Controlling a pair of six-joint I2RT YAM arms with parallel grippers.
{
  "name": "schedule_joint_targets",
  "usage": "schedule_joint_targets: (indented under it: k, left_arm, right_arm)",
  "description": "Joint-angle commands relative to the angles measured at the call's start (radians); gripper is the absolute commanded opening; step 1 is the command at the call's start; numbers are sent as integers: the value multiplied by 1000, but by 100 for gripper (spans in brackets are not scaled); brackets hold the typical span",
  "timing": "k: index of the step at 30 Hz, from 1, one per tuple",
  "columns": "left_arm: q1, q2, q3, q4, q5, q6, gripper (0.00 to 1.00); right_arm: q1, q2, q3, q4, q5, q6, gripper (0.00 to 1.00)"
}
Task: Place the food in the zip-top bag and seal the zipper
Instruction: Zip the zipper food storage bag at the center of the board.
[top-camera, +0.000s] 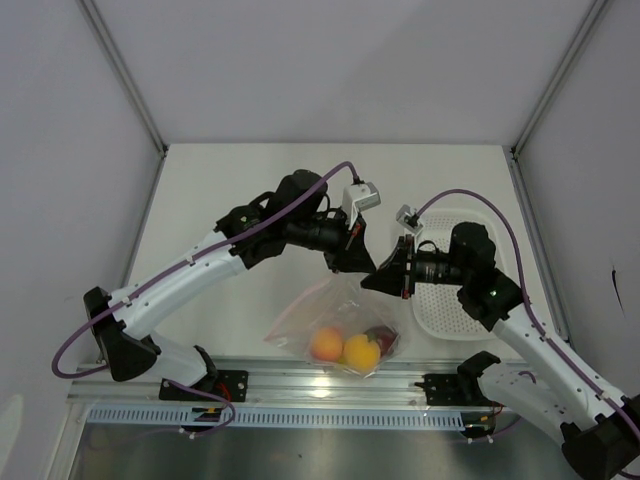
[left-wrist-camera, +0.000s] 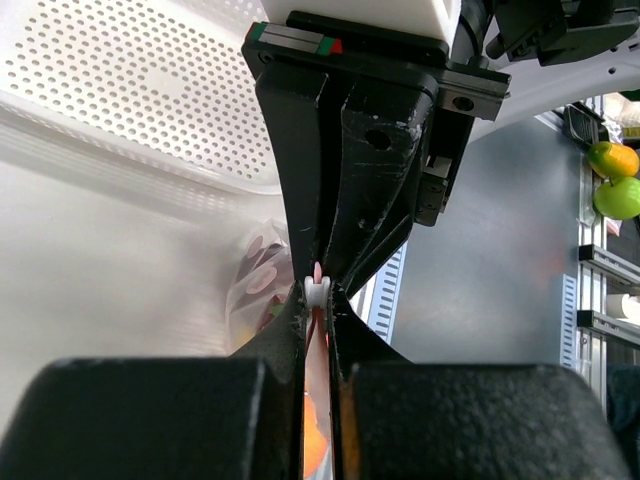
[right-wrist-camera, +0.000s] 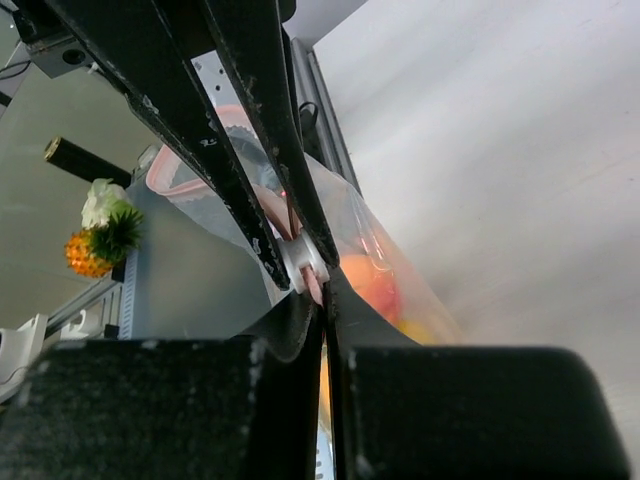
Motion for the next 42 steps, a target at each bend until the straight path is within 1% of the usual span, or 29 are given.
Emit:
schedule_joint_targets:
  k: [1, 7, 19, 22, 23, 24, 27, 28, 29, 30, 31, 34, 38, 41, 42]
  left_arm:
    - [-9, -31, 0, 20, 14, 14, 1]
    - [14, -79, -77, 25, -19, 19, 0]
    - [28, -125, -114, -3, -19, 36, 1]
    - [30, -135, -123, -7, -14, 38, 1]
    - [31, -137, -126, -6, -5, 38, 1]
    - [31, -140, -128, -4, 1, 38, 1]
    - [33, -140, -115, 5, 27, 34, 1]
    - [33, -140, -108, 8, 32, 33, 1]
    - [33, -135, -102, 5, 40, 33, 1]
    - [33, -134, -98, 3, 53, 33, 1]
    - [33, -132, -86, 3, 58, 31, 1]
    - [33, -129, -80, 5, 70, 28, 1]
    - [31, -126, -77, 14, 92, 21, 1]
    - [33, -126, -79, 11, 87, 19, 1]
    - [33, -128, -79, 11, 87, 18, 1]
  right_arm:
    - [-5, -37, -4, 26, 77, 15, 0]
    - [-17, -94, -27, 37, 130, 46, 0]
    - [-57, -166, -53, 71, 234, 119, 0]
    - [-66, -161, -52, 88, 191, 136, 0]
    - [-66, -151, -52, 138, 158, 139, 0]
    - [-68, -113, -44, 146, 49, 126, 0]
    - [-59, -51, -23, 142, -77, 83, 0]
    - [-48, -34, -20, 140, -108, 77, 7]
    - [-45, -29, -15, 131, -116, 66, 19]
    - [-39, -28, -10, 128, -120, 55, 38]
    - [-37, -23, 0, 110, -129, 32, 40]
    - [-36, 4, 26, 67, -148, -3, 41]
    - [-27, 41, 26, 131, -214, 8, 40]
    - [-11, 73, 39, 126, -238, -9, 36]
    - [-5, 82, 42, 120, -248, -15, 31]
